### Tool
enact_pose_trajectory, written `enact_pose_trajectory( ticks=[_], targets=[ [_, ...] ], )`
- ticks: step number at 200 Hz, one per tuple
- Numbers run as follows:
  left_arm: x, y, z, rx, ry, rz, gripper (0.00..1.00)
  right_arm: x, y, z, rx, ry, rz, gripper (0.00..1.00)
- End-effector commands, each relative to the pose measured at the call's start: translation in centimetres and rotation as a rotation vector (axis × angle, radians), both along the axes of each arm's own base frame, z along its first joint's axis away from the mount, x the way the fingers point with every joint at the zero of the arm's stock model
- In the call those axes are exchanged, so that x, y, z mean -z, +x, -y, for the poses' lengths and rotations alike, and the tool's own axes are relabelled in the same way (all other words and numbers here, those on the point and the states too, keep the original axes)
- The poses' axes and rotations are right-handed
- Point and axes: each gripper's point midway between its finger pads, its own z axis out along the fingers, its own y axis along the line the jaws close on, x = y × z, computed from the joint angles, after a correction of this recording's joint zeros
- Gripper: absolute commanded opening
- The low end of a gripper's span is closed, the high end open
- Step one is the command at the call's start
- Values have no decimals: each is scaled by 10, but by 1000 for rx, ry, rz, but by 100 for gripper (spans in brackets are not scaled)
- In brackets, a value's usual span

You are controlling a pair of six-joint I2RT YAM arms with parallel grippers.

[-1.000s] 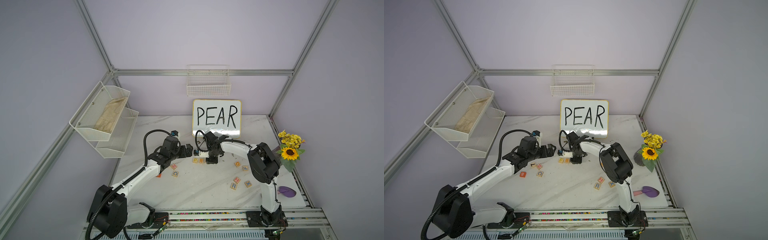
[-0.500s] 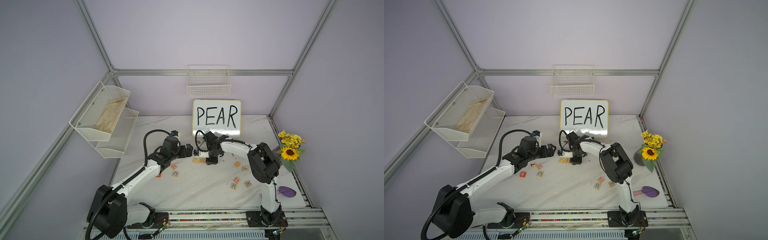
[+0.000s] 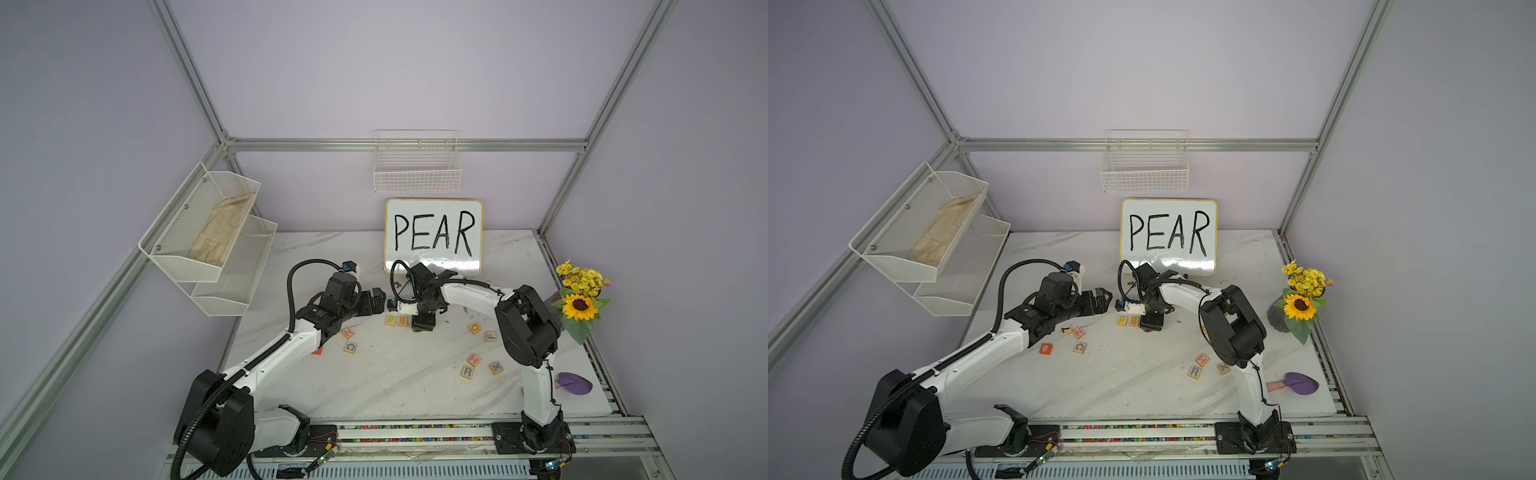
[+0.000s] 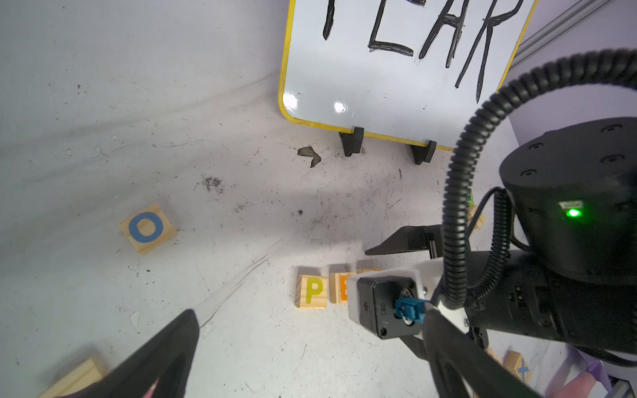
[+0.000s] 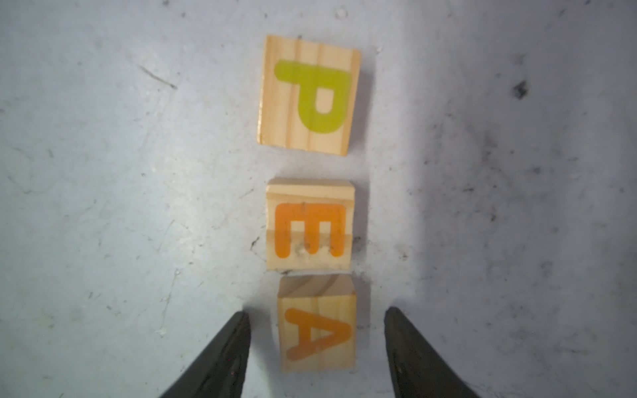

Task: Spell the uppercase word “pear” with letter blocks
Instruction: Adjust the letter block at the center of the board, then pick up the letter block from the center of the board.

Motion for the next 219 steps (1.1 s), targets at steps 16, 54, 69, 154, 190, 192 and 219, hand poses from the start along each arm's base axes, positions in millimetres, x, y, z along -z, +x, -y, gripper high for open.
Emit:
enact_pose_trajectory(
  ticks=[16,54,69,154,190,192,219],
  targets=[
    [5,-4,-5,-14,-6,0,100,-3,2,0,37,20,2,65],
    [5,-4,-5,-14,-7,-1,100,-37,21,-2,130,115,71,66],
    [2,-4,-4,-8,-13,4,100,-48,31,3,183,119,124,67],
    [-7,-8,-4,-5,-36,23,100,-110,0,11,197,303,148,71],
    [-10,-9,-2,0,-45,26,100,-102,3,21,265,270,156,71],
    [-10,-8,-3,0,-45,26,100,-101,4,21,275,267,157,71],
    [-11,-8,0,6,-50,29,100,-92,17,33,425,223,171,97]
  ],
)
